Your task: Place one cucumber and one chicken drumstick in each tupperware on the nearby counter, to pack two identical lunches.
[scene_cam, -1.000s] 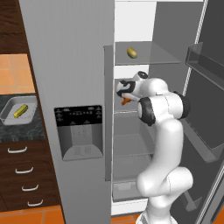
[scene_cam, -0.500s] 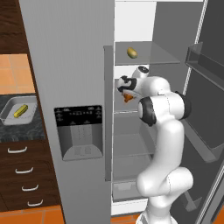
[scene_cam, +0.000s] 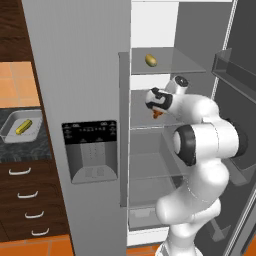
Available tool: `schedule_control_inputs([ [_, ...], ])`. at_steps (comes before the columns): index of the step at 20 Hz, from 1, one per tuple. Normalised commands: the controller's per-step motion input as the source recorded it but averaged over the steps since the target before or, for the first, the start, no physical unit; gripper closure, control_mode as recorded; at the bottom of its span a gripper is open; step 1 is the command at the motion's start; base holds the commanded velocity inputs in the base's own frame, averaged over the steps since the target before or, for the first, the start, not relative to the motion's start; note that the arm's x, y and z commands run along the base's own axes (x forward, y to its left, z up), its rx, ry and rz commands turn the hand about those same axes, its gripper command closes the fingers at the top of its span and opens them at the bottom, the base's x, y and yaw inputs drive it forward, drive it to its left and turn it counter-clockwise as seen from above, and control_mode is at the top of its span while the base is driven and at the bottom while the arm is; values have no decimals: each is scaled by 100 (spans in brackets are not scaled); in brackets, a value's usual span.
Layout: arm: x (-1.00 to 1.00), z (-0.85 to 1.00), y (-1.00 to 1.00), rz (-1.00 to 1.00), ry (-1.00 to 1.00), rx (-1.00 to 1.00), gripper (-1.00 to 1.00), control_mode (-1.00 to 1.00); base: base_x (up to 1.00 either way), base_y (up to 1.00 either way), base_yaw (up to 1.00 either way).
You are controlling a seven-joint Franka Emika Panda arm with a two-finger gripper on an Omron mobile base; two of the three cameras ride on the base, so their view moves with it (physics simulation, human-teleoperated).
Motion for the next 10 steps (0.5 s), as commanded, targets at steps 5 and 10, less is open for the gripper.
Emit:
schedule_control_inputs([
  [5, -100, 100, -24, -17, 4, 7, 100, -100, 0, 0, 0],
  [10, -100, 85, 2, -11, 20, 4, 100, -100, 0, 0, 0],
])
